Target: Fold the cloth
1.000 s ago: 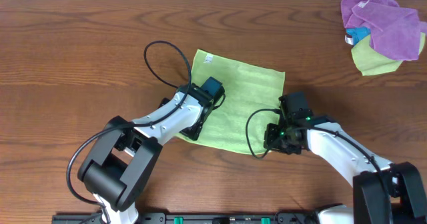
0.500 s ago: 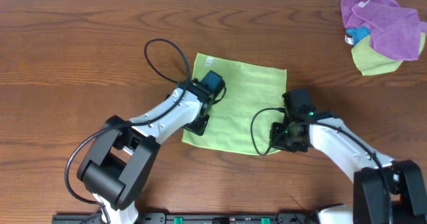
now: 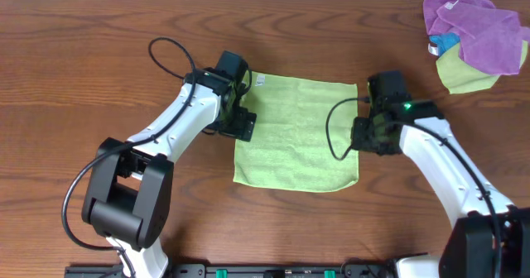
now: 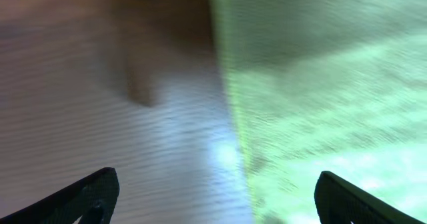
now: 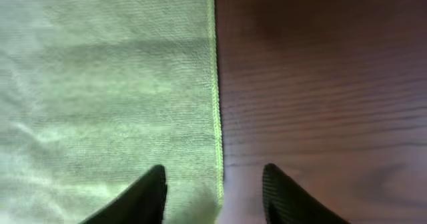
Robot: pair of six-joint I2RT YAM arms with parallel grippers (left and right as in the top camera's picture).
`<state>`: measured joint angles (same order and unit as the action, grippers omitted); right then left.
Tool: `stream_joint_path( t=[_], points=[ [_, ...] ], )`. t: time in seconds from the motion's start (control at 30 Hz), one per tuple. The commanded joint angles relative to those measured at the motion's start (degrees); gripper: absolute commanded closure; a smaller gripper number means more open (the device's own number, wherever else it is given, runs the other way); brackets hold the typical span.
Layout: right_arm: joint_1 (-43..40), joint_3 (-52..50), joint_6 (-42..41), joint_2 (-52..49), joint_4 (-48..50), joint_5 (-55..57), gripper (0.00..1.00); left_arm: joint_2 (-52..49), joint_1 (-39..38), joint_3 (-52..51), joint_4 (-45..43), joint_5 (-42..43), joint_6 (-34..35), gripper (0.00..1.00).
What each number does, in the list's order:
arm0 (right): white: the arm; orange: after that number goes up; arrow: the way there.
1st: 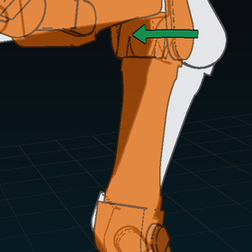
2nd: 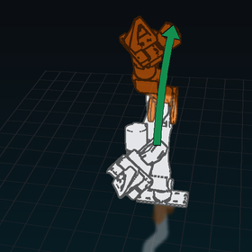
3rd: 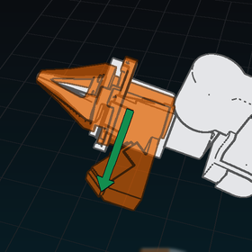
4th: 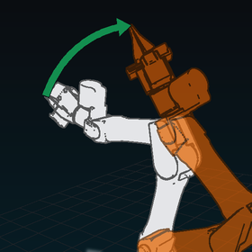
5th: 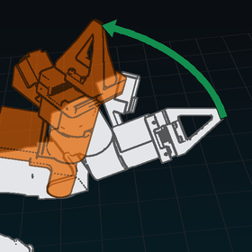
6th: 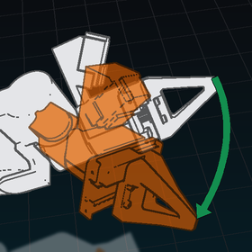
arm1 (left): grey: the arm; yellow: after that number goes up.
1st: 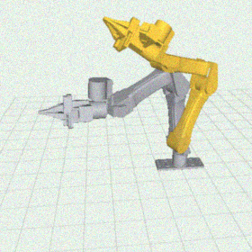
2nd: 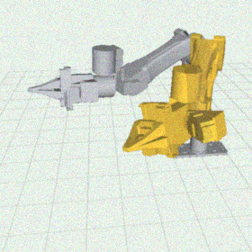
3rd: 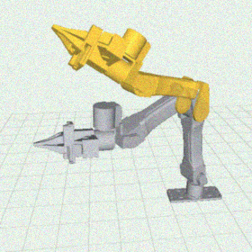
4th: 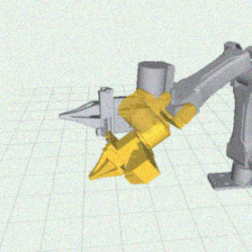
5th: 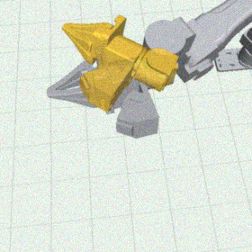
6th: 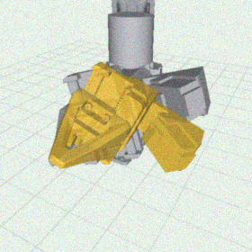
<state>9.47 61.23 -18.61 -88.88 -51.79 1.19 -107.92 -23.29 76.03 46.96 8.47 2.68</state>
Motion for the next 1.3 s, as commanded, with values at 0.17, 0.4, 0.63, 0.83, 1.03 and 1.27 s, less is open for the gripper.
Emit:
stream_joint_path(
  t=[0.17, 0.4, 0.63, 0.83, 1.03, 1.27],
  points=[
    [-2.03, 10.05, 1.60, 2.19, -8.13, -0.87, 0.14, -0.55, 1.97, 2.03, -3.52, 35.23, -12.79, 0.05],
    [-3.67, 10.56, 1.53, 9.29, -8.83, -2.29, 0.08, -0.55, 4.00, 2.08, -8.37, 43.30, -8.66, 0.03],
    [-3.67, 10.56, 1.51, 13.29, -8.41, -7.17, 0.01, -0.55, 4.15, 2.08, -11.67, 42.97, -8.04, 0.04],
    [-3.67, 10.56, 1.51, 13.46, -8.61, -10.45, 0.01, -0.55, 4.04, 2.08, -13.62, 45.03, -0.87, 0.05],
    [-3.67, 10.56, -0.63, 13.46, -7.61, -10.43, 0.01, -0.55, 4.04, 2.08, -17.27, 44.94, 3.28, 0.00],
    [-3.32, 10.21, -0.70, 13.70, -18.84, -4.74, 0.07, 2.36, 3.37, 2.14, 2.19, 19.32, 5.09, 0.17]
  ],
)
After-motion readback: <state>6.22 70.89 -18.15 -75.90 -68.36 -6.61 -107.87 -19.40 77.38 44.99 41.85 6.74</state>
